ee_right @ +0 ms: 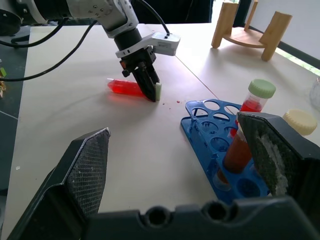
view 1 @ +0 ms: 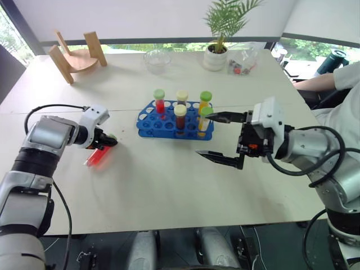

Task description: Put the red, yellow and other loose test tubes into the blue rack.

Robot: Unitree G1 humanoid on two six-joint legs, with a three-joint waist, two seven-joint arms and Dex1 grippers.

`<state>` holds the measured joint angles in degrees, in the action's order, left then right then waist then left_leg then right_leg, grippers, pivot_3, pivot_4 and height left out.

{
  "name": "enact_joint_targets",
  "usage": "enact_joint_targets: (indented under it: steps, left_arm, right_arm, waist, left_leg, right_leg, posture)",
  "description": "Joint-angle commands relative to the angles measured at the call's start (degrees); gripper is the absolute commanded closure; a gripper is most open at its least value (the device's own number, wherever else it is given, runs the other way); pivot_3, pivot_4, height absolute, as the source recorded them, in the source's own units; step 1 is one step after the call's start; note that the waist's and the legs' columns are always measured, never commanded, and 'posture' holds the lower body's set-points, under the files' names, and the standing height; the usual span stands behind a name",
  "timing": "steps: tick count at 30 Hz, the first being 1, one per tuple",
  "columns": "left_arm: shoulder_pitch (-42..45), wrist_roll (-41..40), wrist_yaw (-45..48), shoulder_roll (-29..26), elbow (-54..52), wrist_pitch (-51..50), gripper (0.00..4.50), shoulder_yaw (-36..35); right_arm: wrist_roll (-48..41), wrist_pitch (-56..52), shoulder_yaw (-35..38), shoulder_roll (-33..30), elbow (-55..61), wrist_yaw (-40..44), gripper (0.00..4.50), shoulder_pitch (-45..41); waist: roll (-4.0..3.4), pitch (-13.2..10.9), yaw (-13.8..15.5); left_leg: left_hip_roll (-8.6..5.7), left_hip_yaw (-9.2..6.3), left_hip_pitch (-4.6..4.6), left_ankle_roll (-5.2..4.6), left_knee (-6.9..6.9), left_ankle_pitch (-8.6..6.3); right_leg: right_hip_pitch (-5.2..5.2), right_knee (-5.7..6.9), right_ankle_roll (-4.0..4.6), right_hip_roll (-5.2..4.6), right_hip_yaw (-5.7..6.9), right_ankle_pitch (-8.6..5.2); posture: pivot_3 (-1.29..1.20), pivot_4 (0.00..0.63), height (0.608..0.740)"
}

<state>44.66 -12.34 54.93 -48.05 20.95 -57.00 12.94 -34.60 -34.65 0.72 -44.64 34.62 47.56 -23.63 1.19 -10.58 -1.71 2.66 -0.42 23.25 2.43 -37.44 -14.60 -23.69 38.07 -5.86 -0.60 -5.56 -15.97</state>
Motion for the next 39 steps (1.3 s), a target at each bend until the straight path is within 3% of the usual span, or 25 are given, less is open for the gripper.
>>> enact_joint_targets:
  steps: [1, 4, 6, 9, 14, 23, 39]
  left_arm:
    - [1.92, -7.74, 2.67, 2.51, -4.04, 0.50, 3.26, -9.46]
    - [5.53, -18.21, -2.44, 13.08, -6.31, 7.56, 3.26, -24.68]
    - [5.31, -20.21, -6.34, 19.06, -7.70, 13.42, 3.26, -29.17]
    - [2.57, -18.57, -10.22, 26.65, -9.47, 24.45, 3.26, -29.56]
    - [-3.78, -13.09, -8.77, 33.35, -8.42, 42.86, 3.26, -24.58]
    - [-7.39, -7.25, -8.24, 37.06, 1.21, 64.45, 3.26, -21.46]
    - [-5.36, -4.79, -10.20, 39.94, 14.65, 79.42, 3.26, -20.94]
  right_arm:
    - [-0.51, 0.10, 1.85, -0.64, 1.89, -0.32, 0.00, 0.07]
    - [-0.16, 0.25, 1.44, -0.40, 1.70, -0.65, 0.00, -0.20]
    - [-0.07, 0.29, 1.23, -0.24, 1.48, -0.79, 0.00, -0.51]
    - [0.09, 0.34, 0.81, -0.03, 1.00, -0.93, 0.00, -1.24]
    - [0.52, 0.53, 0.38, 0.17, 0.65, -1.09, 0.00, -1.86]
    - [0.01, -0.17, 1.16, 0.01, 2.09, -1.89, 0.00, -1.03]
    - [-0.32, -0.65, 0.87, 0.04, 2.57, -2.39, 0.00, -1.22]
  waist:
    - [0.07, -0.04, 0.45]
    - [0.16, -0.10, 1.33]
    - [0.20, -0.11, 1.27]
    - [0.11, -0.06, 0.68]
    - [0.11, -0.06, 0.60]
    - [0.12, -0.07, 0.97]
    - [0.12, -0.06, 0.84]
  left_leg:
    - [0.00, -0.01, 0.08, 0.00, 0.00, 0.00]
    - [0.01, -0.02, 0.31, 0.00, -0.07, 0.00]
    - [0.04, -0.13, 0.58, -0.01, -0.37, -0.01]
    - [-0.02, -0.01, 0.59, -0.12, -0.51, -0.08]
    - [0.04, 0.02, 0.39, -0.15, -0.47, -0.10]
    - [0.00, 0.03, 0.38, -0.15, -0.52, -0.10]
    - [0.00, -0.01, 0.15, -0.18, -0.52, -0.12]
  right_leg:
    - [-0.08, 0.00, 0.00, 0.00, 0.01, 0.00]
    - [-0.30, 0.03, -0.01, -0.03, 0.04, 0.01]
    - [-0.34, 0.02, -0.04, -0.04, 0.18, 0.02]
    - [-0.34, 0.02, -0.10, -0.12, 0.06, 0.06]
    - [-0.31, 0.11, -0.08, 0.01, -0.01, 0.08]
    - [-0.18, 0.02, -0.09, 0.00, -0.03, 0.08]
    - [0.08, -0.01, -0.10, 0.02, -0.01, 0.07]
  posture:
    - [0.00, 0.150, 0.740]
    - [0.00, 0.150, 0.740]
    - [0.00, 0.150, 0.740]
    - [0.00, 0.150, 0.740]
    - [0.00, 0.150, 0.740]
    - [0.00, 0.150, 0.740]
    - [0.00, 0.150, 0.740]
